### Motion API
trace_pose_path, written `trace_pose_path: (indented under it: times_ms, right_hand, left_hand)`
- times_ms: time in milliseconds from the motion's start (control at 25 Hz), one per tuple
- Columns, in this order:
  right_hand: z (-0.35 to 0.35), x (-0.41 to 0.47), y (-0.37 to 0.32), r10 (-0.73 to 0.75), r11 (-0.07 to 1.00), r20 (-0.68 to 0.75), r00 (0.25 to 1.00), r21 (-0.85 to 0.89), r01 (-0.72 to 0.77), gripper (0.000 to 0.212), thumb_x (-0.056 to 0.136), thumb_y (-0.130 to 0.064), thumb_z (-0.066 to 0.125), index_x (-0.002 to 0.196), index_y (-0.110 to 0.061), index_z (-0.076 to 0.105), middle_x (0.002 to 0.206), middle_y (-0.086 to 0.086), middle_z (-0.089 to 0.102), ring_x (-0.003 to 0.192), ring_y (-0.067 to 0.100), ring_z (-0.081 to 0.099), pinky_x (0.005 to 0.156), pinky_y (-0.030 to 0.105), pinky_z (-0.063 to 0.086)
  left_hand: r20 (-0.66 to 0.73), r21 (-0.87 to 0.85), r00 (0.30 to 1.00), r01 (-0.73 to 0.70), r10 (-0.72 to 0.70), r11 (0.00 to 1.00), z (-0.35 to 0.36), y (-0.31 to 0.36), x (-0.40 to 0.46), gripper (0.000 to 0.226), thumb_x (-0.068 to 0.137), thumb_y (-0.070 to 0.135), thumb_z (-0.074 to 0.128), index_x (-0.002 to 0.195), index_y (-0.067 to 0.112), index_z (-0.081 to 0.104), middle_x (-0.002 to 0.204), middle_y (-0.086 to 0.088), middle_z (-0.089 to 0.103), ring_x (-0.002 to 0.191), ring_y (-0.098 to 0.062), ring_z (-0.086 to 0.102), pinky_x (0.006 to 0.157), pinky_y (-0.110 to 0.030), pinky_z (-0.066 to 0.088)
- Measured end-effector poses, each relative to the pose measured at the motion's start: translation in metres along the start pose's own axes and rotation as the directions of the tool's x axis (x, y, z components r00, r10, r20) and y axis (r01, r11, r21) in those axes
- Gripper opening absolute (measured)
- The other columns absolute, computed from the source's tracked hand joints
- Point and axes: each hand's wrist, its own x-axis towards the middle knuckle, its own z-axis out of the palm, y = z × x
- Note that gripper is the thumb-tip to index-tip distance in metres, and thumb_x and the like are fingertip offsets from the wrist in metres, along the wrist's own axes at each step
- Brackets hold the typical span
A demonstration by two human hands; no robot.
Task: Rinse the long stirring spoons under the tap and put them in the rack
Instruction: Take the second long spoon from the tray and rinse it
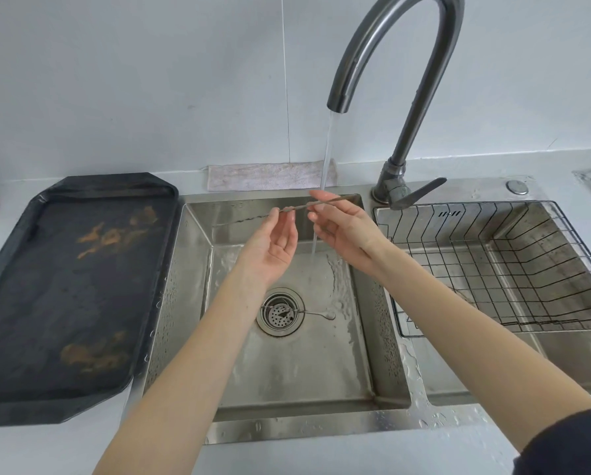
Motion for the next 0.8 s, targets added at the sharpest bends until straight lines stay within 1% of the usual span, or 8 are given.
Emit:
trace_pose_path:
  times_ms: [160, 320, 480, 560, 640, 720, 800]
  right_hand:
    - [0.002, 0.001, -0.003, -0.009, 1.000, 0.023, 1.000, 0.024, 0.008, 0.029, 0.091, 0.007, 0.046, 0.092, -0.015, 0.065, 0.072, -0.009, 0.074, 0.068, -0.001, 0.069, 0.069, 0.012, 0.056]
    - [0.008, 0.006, -0.007, 0.004, 0.995, 0.014, 1.000, 0.101, -0.006, 0.022, 0.094, -0.001, 0.046, 0.092, -0.013, 0.065, 0.071, -0.008, 0.075, 0.069, 0.000, 0.071, 0.071, 0.013, 0.056]
    - [0.015, 0.017, -0.012, 0.012, 0.998, -0.028, 1.000, 0.067, -0.010, 0.019, 0.096, -0.014, 0.048, 0.090, -0.018, 0.065, 0.070, -0.011, 0.073, 0.067, -0.002, 0.069, 0.068, 0.012, 0.056]
    - [0.016, 0.022, -0.014, 0.035, 0.999, -0.052, 0.998, 0.042, -0.033, 0.016, 0.095, -0.020, 0.049, 0.090, -0.021, 0.064, 0.074, -0.013, 0.070, 0.068, -0.002, 0.066, 0.067, 0.013, 0.054]
    - [0.016, 0.028, -0.015, 0.078, 0.996, -0.075, 0.994, 0.037, -0.076, 0.013, 0.095, -0.024, 0.051, 0.090, -0.022, 0.063, 0.078, -0.011, 0.066, 0.067, -0.002, 0.064, 0.066, 0.014, 0.050]
    - [0.018, 0.035, -0.016, 0.129, 0.990, -0.085, 0.988, 0.068, -0.124, 0.014, 0.095, -0.025, 0.049, 0.089, -0.020, 0.061, 0.079, -0.008, 0.062, 0.063, -0.002, 0.064, 0.064, 0.015, 0.047]
    - [0.020, 0.042, -0.016, 0.175, 0.978, -0.103, 0.979, 0.130, -0.161, 0.022, 0.098, -0.027, 0.044, 0.085, -0.018, 0.060, 0.077, -0.006, 0.060, 0.057, -0.002, 0.065, 0.063, 0.015, 0.045]
  left_hand:
    - [-0.055, -0.063, 0.998, -0.028, 0.025, 0.998, -0.005, -0.001, 0.003, 0.015, 0.089, 0.008, 0.058, 0.076, 0.003, 0.058, 0.051, -0.007, 0.070, 0.046, -0.011, 0.069, 0.052, -0.018, 0.057]
    - [-0.091, -0.071, 0.994, -0.059, 0.053, 0.996, -0.007, 0.001, 0.008, 0.012, 0.088, 0.008, 0.060, 0.077, 0.003, 0.058, 0.052, -0.007, 0.070, 0.046, -0.011, 0.069, 0.053, -0.018, 0.057]
    - [-0.097, -0.081, 0.994, -0.055, 0.048, 0.995, -0.009, 0.002, 0.011, 0.012, 0.088, 0.008, 0.060, 0.077, 0.003, 0.057, 0.061, -0.007, 0.069, 0.047, -0.012, 0.069, 0.054, -0.019, 0.058]
    - [-0.094, -0.072, 0.995, -0.051, 0.044, 0.996, -0.011, 0.003, 0.014, 0.012, 0.088, 0.009, 0.060, 0.077, 0.004, 0.056, 0.072, -0.006, 0.067, 0.047, -0.011, 0.070, 0.054, -0.019, 0.058]
    - [-0.092, -0.060, 0.995, -0.048, 0.042, 0.997, -0.013, 0.004, 0.016, 0.012, 0.088, 0.011, 0.060, 0.079, 0.004, 0.056, 0.080, -0.005, 0.064, 0.048, -0.010, 0.070, 0.055, -0.019, 0.058]
    - [-0.092, -0.048, 0.995, -0.049, 0.044, 0.998, -0.013, 0.006, 0.019, 0.012, 0.088, 0.012, 0.060, 0.079, 0.004, 0.057, 0.081, -0.005, 0.065, 0.049, -0.010, 0.070, 0.056, -0.019, 0.058]
    - [-0.091, -0.034, 0.995, -0.053, 0.050, 0.998, -0.013, 0.009, 0.022, 0.013, 0.088, 0.013, 0.060, 0.079, 0.004, 0.058, 0.078, -0.004, 0.067, 0.049, -0.009, 0.070, 0.056, -0.018, 0.058]
